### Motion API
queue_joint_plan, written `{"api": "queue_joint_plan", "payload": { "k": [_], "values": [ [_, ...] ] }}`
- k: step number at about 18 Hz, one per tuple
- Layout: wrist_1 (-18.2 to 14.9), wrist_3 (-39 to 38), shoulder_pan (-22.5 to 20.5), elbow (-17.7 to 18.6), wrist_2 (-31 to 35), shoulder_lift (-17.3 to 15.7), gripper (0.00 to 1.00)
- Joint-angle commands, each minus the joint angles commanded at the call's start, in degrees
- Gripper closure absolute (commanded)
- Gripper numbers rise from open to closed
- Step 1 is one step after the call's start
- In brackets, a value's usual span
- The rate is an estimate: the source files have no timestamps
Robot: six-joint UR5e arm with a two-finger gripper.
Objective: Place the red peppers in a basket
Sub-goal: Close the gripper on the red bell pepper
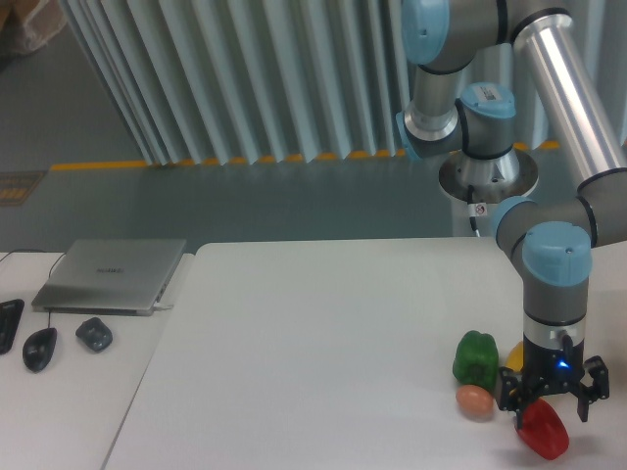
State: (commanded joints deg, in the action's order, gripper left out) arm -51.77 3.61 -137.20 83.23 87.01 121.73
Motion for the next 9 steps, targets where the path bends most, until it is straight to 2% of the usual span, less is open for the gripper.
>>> {"api": "queue_joint_plan", "payload": {
  "k": [9],
  "values": [
    [0.1,0.4,0.7,-0.4,-0.1,1.2,0.0]
  ]
}}
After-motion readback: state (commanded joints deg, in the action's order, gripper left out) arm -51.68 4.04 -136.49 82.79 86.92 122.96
